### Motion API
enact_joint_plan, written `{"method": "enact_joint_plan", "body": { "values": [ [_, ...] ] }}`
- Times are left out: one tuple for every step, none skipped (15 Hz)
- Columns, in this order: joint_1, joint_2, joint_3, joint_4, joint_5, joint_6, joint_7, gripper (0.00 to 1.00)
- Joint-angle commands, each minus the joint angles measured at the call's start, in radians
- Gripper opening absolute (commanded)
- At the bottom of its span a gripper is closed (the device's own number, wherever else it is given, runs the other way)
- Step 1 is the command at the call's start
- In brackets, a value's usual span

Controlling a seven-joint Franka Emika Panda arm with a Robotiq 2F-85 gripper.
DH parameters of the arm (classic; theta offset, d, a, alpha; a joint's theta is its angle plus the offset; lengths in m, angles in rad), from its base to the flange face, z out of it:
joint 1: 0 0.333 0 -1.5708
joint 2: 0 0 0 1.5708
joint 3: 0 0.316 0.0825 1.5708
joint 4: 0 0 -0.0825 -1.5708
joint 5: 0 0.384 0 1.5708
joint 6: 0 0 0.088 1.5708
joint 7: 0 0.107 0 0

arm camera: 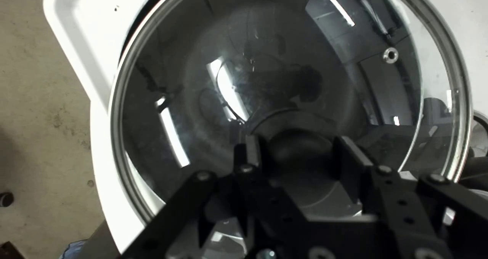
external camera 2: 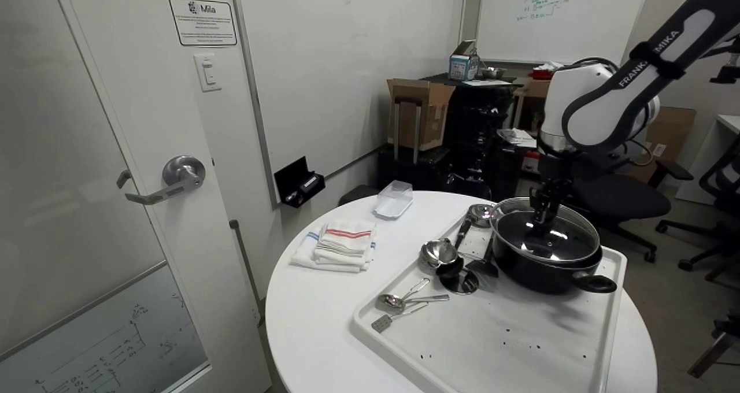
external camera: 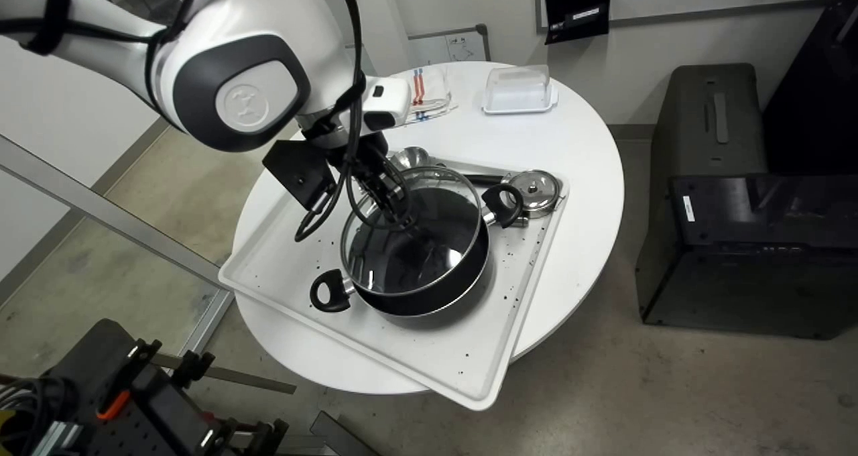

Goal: Put the clear lid on the black pot

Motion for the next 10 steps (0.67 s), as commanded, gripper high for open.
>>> {"method": "enact_joint_plan", "body": {
  "values": [
    [-0.001,0.012,-0.012,0.036,0.004,-0.037,0.011,0.26],
    [-0.001,0.015,-0.015,0.037,0.004,-0.037,0.012,0.26],
    [0.0,0.019,-0.017,0.037,0.003,-0.037,0.012,0.26],
    [0.0,0.021,-0.018,0.038,0.004,-0.038,0.012,0.26],
    [0.0,0.023,-0.018,0.038,0.004,-0.038,0.011,0.26],
    [0.0,0.025,-0.018,0.037,0.004,-0.038,0.011,0.26],
    [0.0,0.027,-0.018,0.036,0.004,-0.037,0.011,0.26],
    [0.001,0.029,-0.018,0.036,0.003,-0.037,0.011,0.26],
    [0.001,0.03,-0.019,0.036,0.003,-0.036,0.011,0.26],
    [0.001,0.031,-0.019,0.036,0.002,-0.036,0.011,0.26]
  ]
}}
